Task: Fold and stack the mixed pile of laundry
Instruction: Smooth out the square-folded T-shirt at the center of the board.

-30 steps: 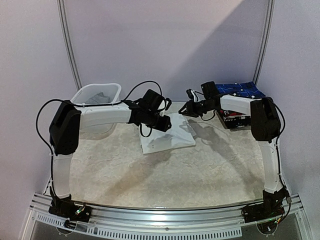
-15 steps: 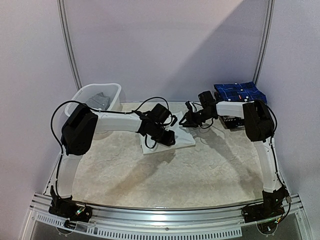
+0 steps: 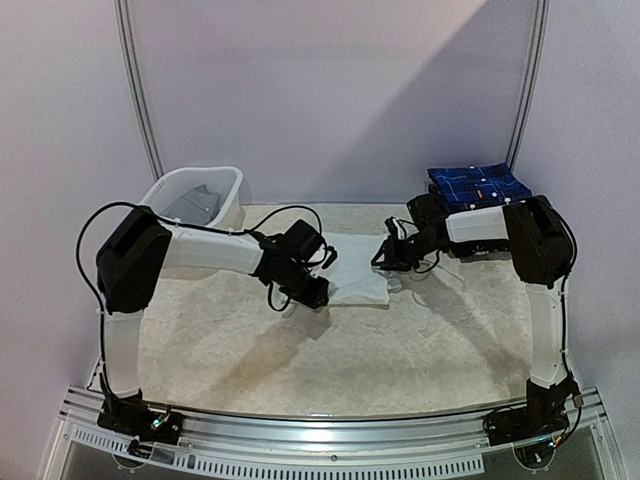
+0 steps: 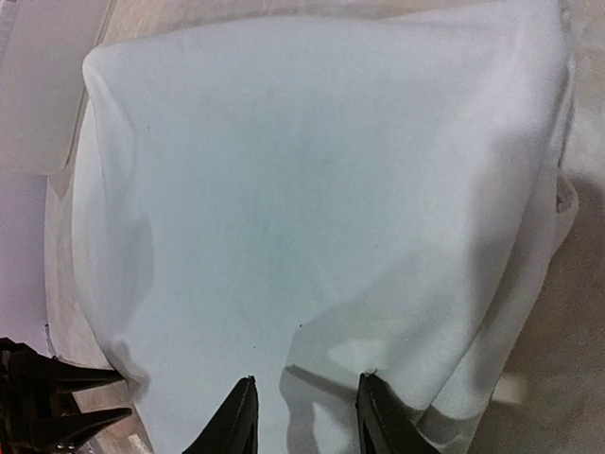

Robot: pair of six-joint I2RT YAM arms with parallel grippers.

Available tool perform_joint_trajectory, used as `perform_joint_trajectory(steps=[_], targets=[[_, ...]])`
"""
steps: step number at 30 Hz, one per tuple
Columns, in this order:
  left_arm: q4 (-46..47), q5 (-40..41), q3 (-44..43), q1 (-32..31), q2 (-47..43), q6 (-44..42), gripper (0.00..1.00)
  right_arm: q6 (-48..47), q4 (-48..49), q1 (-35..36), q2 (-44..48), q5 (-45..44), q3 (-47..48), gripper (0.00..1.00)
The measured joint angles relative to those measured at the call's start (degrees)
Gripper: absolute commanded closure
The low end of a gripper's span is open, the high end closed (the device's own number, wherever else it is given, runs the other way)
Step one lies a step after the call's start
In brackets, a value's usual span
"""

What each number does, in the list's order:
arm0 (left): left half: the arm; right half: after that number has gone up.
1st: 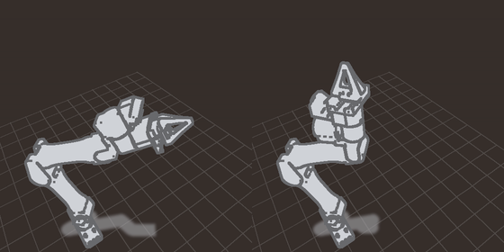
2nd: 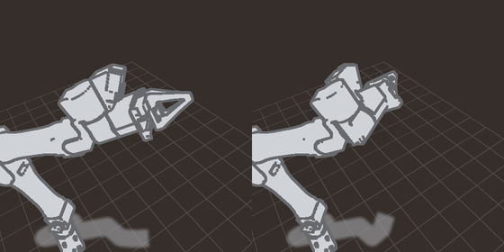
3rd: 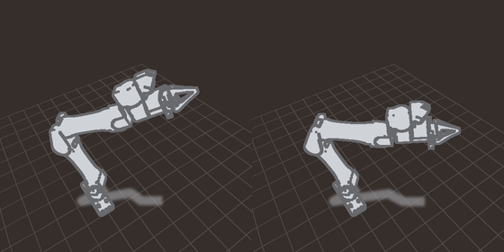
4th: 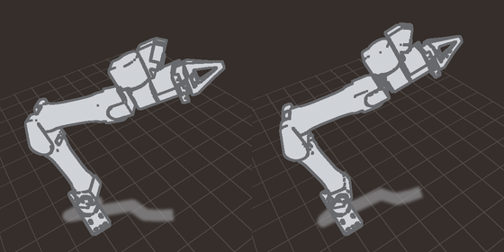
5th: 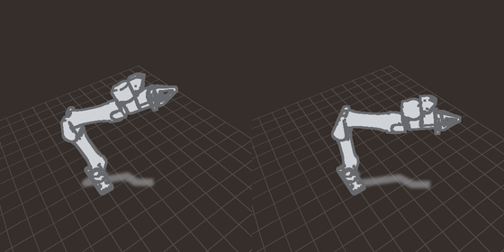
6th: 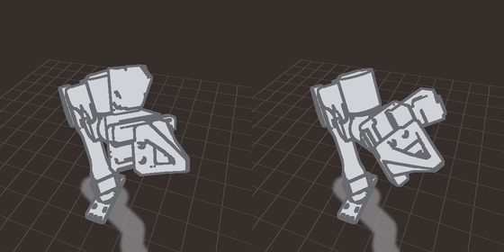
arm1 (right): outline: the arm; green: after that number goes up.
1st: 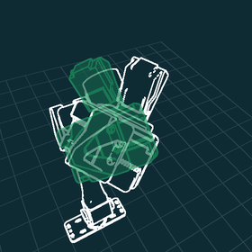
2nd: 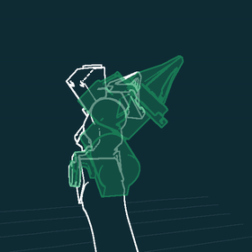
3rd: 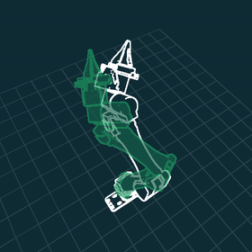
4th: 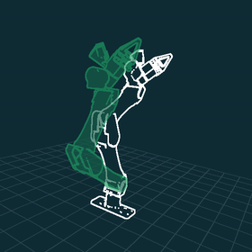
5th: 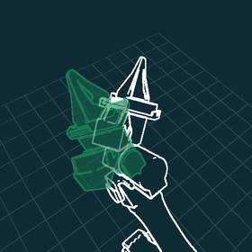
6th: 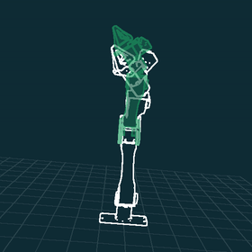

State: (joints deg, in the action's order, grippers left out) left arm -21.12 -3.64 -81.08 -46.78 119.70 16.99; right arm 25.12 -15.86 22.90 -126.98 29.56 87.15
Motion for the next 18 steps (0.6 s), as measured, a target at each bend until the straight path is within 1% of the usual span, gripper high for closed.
perform_joint_trajectory(steps=[1,2,4,6,10,13,18], targets=[[-0.7,0.4,0.9,0.0,-1.1,-0.3,0.65,0.2,-0.2,0.3,0.9,-0.6,-0.9,0.58],[-1.3,0.9,1.8,0.0,-2.3,-0.6,0.6,0.3,-0.4,0.4,1.8,-1.0,-1.6,0.57],[-1.8,1.6,3.0,-0.2,-4.3,-1.4,0.47,0.5,-1.0,0.7,3.4,-1.9,-2.8,0.49],[-2.1,2.9,3.8,-0.5,-6.5,-2.7,0.35,0.7,-1.7,0.9,5.4,-3.1,-4.0,0.44],[-1.6,7.3,3.7,-3.2,-9.5,-8.0,0.2,1.0,-2.2,0.9,11.3,-6.4,-7.4,0.33],[-2.0,11.2,1.6,-7.1,-9.3,-13.6,0.16,1.7,-1.8,0.8,16.3,-9.5,-10.8,0.27],[-1.9,15.0,-3.8,-11.5,-6.4,-22.9,0.15,3.3,-0.4,-0.5,22.6,-12.5,-18.7,0.18]])
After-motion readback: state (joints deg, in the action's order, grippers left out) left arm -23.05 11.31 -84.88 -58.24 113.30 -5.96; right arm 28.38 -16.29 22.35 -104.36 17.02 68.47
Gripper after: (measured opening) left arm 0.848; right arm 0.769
